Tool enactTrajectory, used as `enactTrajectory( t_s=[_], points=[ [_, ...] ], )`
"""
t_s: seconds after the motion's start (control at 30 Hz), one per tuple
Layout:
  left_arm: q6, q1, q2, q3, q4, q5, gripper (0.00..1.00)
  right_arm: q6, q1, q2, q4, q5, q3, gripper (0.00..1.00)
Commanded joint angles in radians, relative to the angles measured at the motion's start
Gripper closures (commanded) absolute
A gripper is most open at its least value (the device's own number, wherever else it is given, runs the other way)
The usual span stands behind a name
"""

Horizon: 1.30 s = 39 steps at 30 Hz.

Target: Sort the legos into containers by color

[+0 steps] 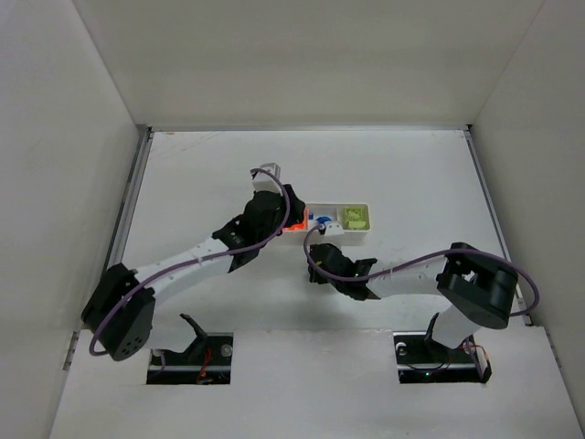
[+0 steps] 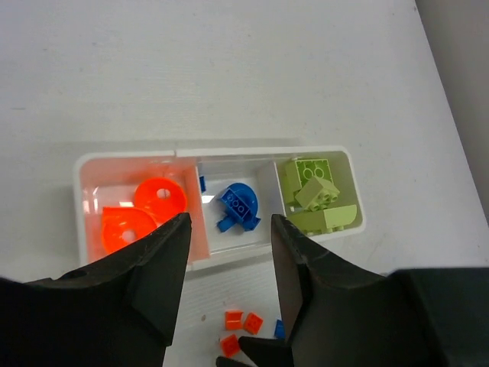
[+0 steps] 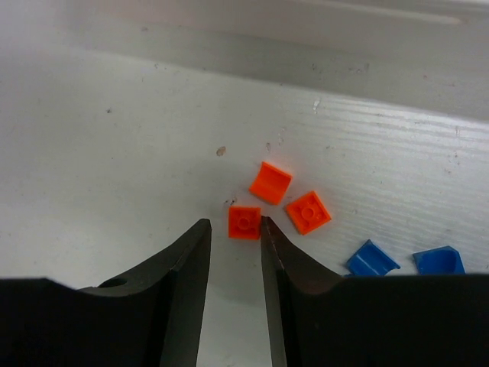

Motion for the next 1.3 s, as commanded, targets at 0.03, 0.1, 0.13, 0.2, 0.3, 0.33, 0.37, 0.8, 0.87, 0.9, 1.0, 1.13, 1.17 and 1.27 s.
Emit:
enactTrajectory(
  t_s=[0.03, 0.1, 0.13, 0.2, 0.3, 0.33, 0.37, 0.8, 0.87, 0.9, 1.0, 1.13, 1.17, 1.27],
  points=[
    [-0.044, 0.031, -0.136, -0.104, 0.006, -0.049, 0.57, -0.01, 0.016, 0.034, -0.017, 0.071, 0.055, 0.65],
    [-0.045, 0.04, -0.182, -0.136, -0.007, -0.049, 0.57, -0.013, 0.026, 0.05, -0.04, 0.082, 0.072, 0.68],
    [-0.047, 0.046, -0.207, -0.151, -0.022, -0.05, 0.58, -0.013, 0.033, 0.057, -0.057, 0.089, 0.081, 0.69],
    [-0.051, 0.051, -0.244, -0.175, -0.051, -0.056, 0.58, -0.015, 0.044, 0.069, -0.077, 0.106, 0.093, 0.71],
    [-0.067, 0.075, -0.325, -0.228, -0.106, -0.095, 0.58, -0.021, 0.064, 0.093, -0.115, 0.135, 0.116, 0.77],
    [-0.074, 0.088, -0.351, -0.245, -0.125, -0.105, 0.58, -0.022, 0.07, 0.097, -0.127, 0.146, 0.124, 0.78],
    [-0.082, 0.095, -0.369, -0.256, -0.137, -0.109, 0.58, -0.022, 0.078, 0.099, -0.138, 0.155, 0.131, 0.8],
    [-0.096, 0.045, -0.449, -0.376, -0.244, -0.113, 0.59, -0.094, 0.049, -0.073, -0.144, 0.103, 0.182, 0.82],
    [-0.102, 0.039, -0.462, -0.386, -0.248, -0.113, 0.59, -0.091, 0.049, -0.079, -0.14, 0.096, 0.181, 0.82],
    [-0.104, 0.039, -0.468, -0.389, -0.248, -0.113, 0.59, -0.088, 0.049, -0.081, -0.138, 0.092, 0.179, 0.82],
    [-0.11, 0.037, -0.468, -0.396, -0.244, -0.104, 0.59, -0.067, 0.044, -0.073, -0.147, 0.086, 0.184, 0.76],
    [-0.113, 0.013, -0.451, -0.397, -0.244, -0.104, 0.59, -0.055, 0.047, -0.036, -0.172, 0.089, 0.19, 0.63],
    [-0.11, 0.011, -0.451, -0.397, -0.244, -0.106, 0.59, -0.052, 0.049, -0.023, -0.173, 0.089, 0.187, 0.63],
    [-0.11, 0.013, -0.457, -0.4, -0.237, -0.103, 0.59, -0.029, 0.055, 0.007, -0.179, 0.089, 0.178, 0.63]
  ],
)
